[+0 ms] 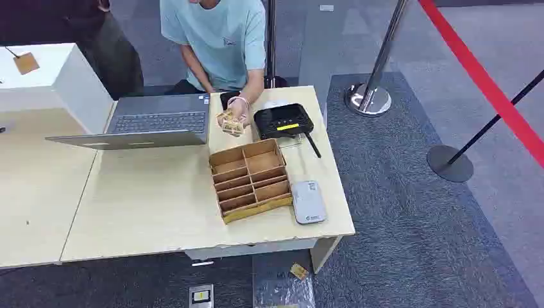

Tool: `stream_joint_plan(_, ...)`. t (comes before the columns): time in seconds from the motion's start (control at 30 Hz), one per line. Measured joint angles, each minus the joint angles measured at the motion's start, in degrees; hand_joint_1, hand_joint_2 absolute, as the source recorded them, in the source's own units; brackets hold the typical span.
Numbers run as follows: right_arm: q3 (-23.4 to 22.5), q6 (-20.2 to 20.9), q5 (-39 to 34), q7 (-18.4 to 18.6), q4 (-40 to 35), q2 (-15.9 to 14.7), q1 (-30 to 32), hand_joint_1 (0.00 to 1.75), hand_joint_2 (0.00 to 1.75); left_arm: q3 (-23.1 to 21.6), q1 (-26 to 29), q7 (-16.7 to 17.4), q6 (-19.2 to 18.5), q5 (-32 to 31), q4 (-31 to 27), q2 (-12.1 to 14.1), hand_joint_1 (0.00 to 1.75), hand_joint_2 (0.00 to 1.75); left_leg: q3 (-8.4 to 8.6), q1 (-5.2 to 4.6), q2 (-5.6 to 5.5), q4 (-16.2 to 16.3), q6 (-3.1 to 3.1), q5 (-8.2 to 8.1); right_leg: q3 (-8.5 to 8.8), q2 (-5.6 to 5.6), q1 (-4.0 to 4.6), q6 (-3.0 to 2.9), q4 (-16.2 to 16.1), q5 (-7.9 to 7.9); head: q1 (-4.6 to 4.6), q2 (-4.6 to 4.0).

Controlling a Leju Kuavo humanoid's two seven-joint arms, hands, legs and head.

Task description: Pass the card to the sensor for recognition and then transmit it.

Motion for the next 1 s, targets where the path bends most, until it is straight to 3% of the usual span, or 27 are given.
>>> stream_joint_plan(0.3, 0.0, 0.0, -0.1, 0.0, 0.0, 0.0, 0.0, 0.0, 1.75, 0.0, 0.0, 0.0, 0.0, 0.1, 0.0, 0.0, 0.0, 1.75, 0.0, 0.0, 0.0, 0.0, 0.01, -0.01, 0.0, 0.0, 0.0, 0.0, 0.0, 0.0, 0.0, 0.0)
stream_joint_plan(0.43, 0.5, -1.7, -3.5, -0.4, 0.0, -0.3, -1.0, 0.0, 1.75, -0.7, -0.9, 0.1, 1.7, 3.9, 0.0, 0.0, 0.0, 1.75, 0.01, 0.0, 0.0, 0.0, 0.01, -0.01, 0.01, 0.0, 0.0, 0.0, 0.0, 0.0, 0.0, 0.0)
stream_joint_plan(0.47, 0.8, -2.2, -4.5, -0.4, 0.0, -0.4, -1.3, 0.0, 1.75, -1.1, -1.2, 0.3, 2.2, 5.0, 0.0, 0.0, 0.0, 0.0, 0.01, 0.0, 0.0, 0.0, 0.01, -0.01, 0.02, 0.0, 0.0, 0.0, 0.0, 0.0, 0.0, 0.0)
stream_joint_plan(1.0, 7.4, -15.1, -20.3, 1.5, 2.2, -4.5, -6.3, 0.0, 1.75, -11.7, -5.9, 8.7, 10.9, 22.4, 1.6, 0.1, 0.0, 0.0, 0.04, -0.02, 0.0, 0.0, 0.02, -0.01, 0.05, 0.0, -0.01, 0.01, 0.0, 0.0, 0.0, 0.0)
